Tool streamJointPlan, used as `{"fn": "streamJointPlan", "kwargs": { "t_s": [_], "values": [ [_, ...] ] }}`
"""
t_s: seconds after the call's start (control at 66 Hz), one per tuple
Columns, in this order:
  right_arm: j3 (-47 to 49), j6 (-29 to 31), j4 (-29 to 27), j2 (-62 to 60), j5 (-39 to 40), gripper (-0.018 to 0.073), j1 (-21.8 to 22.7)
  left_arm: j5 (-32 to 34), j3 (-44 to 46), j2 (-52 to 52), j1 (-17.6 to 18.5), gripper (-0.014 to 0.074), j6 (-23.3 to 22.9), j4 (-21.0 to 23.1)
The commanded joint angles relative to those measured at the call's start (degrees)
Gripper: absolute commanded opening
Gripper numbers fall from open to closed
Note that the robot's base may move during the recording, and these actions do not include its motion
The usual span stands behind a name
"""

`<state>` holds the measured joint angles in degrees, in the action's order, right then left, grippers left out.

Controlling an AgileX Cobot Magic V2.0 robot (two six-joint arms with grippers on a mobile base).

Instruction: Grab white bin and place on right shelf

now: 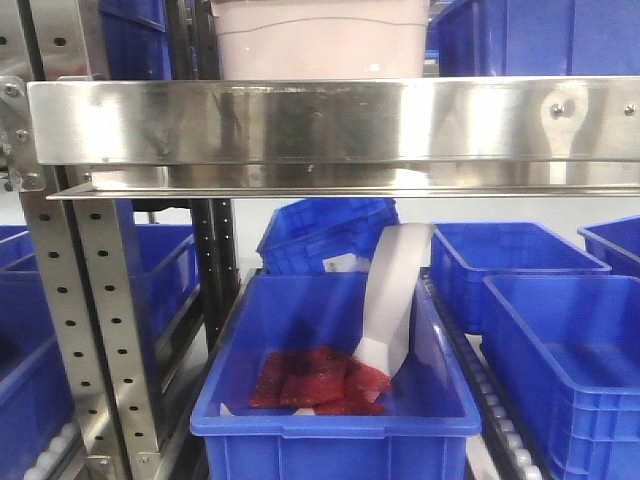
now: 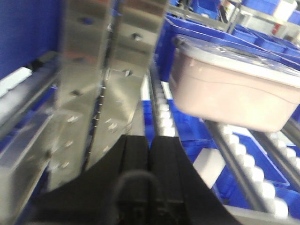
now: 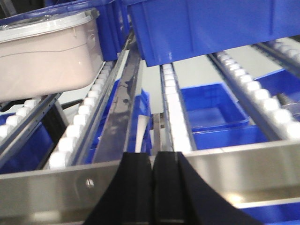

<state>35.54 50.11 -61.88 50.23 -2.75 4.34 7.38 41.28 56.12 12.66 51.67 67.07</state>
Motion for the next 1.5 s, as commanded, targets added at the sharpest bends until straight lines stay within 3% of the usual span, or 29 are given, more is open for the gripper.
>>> {"fn": "streamJointPlan", "kwargs": {
  "t_s": [0.0,0.091,0.364,0.561,1.41,1.486],
  "values": [
    [-2.3,1.2,0.2,-6.1,3.4,0.006,0.1,2.3,-3.2,-6.7,0.6,-0.0118,0.0,-0.6],
    [-6.3,1.2,0.2,-12.7,2.8,0.0055,0.1,2.6,-8.6,-13.7,0.6,-0.0118,0.0,-0.6],
    [-13.1,1.1,0.2,-29.6,-9.0,0.0055,0.1,2.7,-20.0,-31.8,0.6,-0.0117,0.0,-0.6],
    [-13.8,1.1,0.2,-36.8,-7.6,0.0057,0.1,1.8,-23.4,-40.2,0.6,-0.0117,0.0,-0.5],
    [-13.8,1.1,-0.1,-36.9,-5.6,0.0057,0.1,1.6,-23.5,-41.4,0.6,-0.0117,0.0,-0.5],
    [-14.4,1.1,-0.1,-36.9,-1.5,0.0057,0.2,1.6,-23.5,-41.4,0.6,-0.0117,0.0,-0.5]
  ]
}}
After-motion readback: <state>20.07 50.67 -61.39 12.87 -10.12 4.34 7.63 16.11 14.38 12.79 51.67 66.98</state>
